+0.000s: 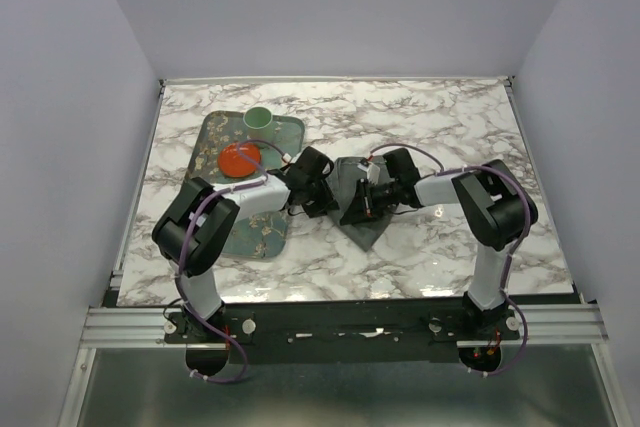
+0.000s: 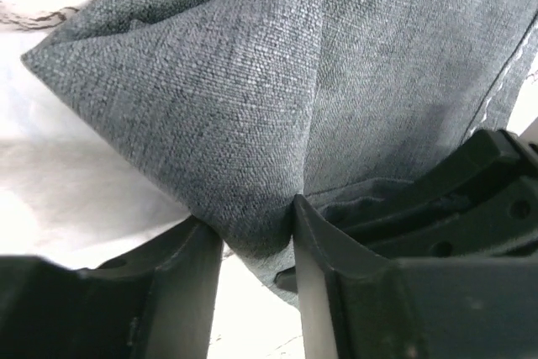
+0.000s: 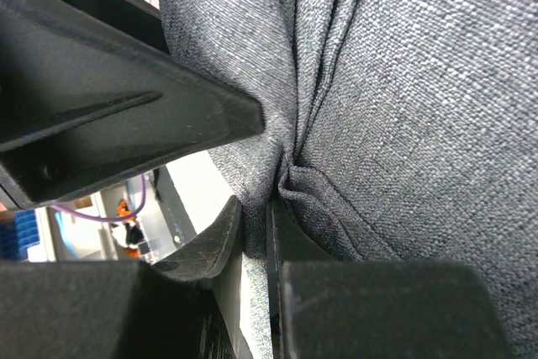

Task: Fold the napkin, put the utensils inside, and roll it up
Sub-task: Roll the napkin with the utensil

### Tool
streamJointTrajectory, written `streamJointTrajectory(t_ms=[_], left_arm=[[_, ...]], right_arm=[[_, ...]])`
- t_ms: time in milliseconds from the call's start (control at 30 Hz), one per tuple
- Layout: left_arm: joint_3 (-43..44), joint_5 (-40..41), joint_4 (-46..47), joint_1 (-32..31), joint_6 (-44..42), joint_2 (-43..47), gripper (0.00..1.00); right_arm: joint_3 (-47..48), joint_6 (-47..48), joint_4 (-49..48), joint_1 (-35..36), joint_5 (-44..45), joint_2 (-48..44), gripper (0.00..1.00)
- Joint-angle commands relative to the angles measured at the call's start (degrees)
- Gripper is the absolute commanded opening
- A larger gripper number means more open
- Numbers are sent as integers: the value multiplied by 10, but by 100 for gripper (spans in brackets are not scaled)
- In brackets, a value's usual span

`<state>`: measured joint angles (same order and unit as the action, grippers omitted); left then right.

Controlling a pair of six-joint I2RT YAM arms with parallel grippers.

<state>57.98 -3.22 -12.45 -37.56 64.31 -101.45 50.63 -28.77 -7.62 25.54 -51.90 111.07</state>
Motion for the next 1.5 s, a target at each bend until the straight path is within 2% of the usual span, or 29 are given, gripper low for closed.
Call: streamJointTrajectory(t_ms=[0,100,200,233,367,500,600,633,700,800,833,900,933,1067,1233,1467], left_arm=[[0,69,-30,0,-26,-44,42],[-1,88,-33,5,-38,-50,38],[-8,88,-19,19,-49,-52,26],[-5,88,-21,22,-52,-54,16],[14,87,-48,24,-71,-54,0],[31,66,-71,23,-69,-60,0],[37,37,-68,23,-63,-68,0],[44,33,-70,22,-66,-70,0],[52,32,-76,21,-78,-75,0],[72,14,-89,21,-96,-85,0],[85,11,-95,22,-100,-89,0],[93,-2,-110,21,-103,-98,0],[98,-6,-114,21,-104,-99,0],[106,-27,-143,22,-102,-102,0],[121,-47,-157,22,-101,-100,0],[128,-62,-178,22,-96,-100,0]], right_arm=[[-6,28,104,23,90,0,0],[-4,28,106,36,107,-6,1],[0,29,110,49,119,-10,1],[3,30,111,52,121,-11,1],[20,48,138,65,149,-16,2],[40,74,172,71,181,-32,9],[67,102,213,77,209,-50,19],[73,110,240,80,234,-57,26],[85,132,262,91,260,-82,33],[95,148,301,115,329,-109,44],[92,148,308,125,379,-130,51],[84,148,307,162,422,-150,57],[83,145,307,175,475,-163,62],[83,136,296,246,591,-171,66],[103,124,290,289,708,-145,68],[111,134,268,320,767,-112,67]])
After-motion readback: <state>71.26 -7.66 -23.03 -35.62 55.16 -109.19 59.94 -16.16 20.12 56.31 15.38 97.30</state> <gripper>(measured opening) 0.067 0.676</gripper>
